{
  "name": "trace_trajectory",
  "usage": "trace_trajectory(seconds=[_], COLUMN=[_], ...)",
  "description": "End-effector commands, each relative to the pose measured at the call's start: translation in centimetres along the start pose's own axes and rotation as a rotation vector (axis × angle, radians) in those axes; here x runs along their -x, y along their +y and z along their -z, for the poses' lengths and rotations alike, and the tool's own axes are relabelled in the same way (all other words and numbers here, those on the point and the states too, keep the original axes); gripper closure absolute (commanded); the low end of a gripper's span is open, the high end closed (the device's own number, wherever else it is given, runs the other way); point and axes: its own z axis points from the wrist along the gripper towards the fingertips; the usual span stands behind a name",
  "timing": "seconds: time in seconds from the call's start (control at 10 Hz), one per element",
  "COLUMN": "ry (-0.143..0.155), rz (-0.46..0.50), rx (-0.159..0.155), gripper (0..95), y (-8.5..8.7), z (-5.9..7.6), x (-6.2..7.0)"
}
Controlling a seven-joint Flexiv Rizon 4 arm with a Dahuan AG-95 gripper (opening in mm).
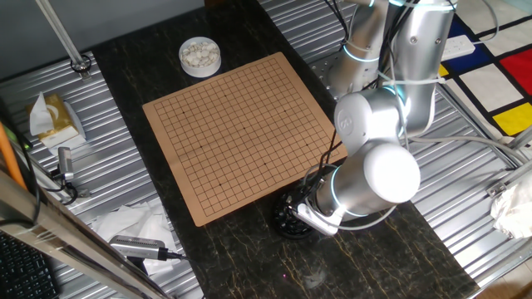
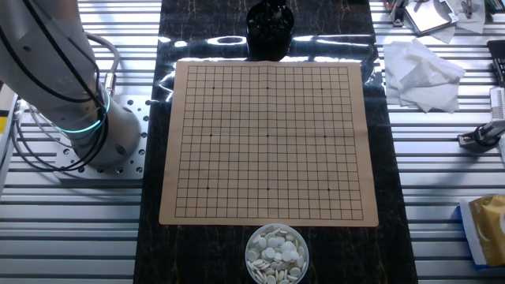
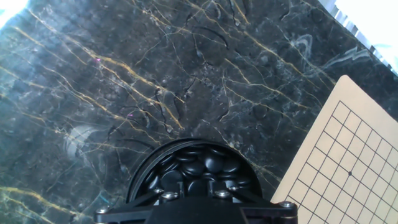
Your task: Play the first move as black on the 3-4 point in the upper right corner of the Go board
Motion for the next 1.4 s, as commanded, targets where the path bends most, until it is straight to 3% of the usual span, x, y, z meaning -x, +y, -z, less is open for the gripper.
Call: trace_trajectory(seconds=[0.1, 0.8, 1.2, 1.4], ry=[0.000, 0.000, -0.005, -0.003], rz=[-0.003, -0.007, -0.016, -0.019], rx=[-0.001, 0.005, 0.011, 0.005], gripper=[95.0, 95.0, 95.0, 95.0], y=[0.0, -0.2, -0.3, -0.3], z=[0.0, 0.0, 0.8, 1.9], x=[0.0, -0.2, -0.7, -0.5])
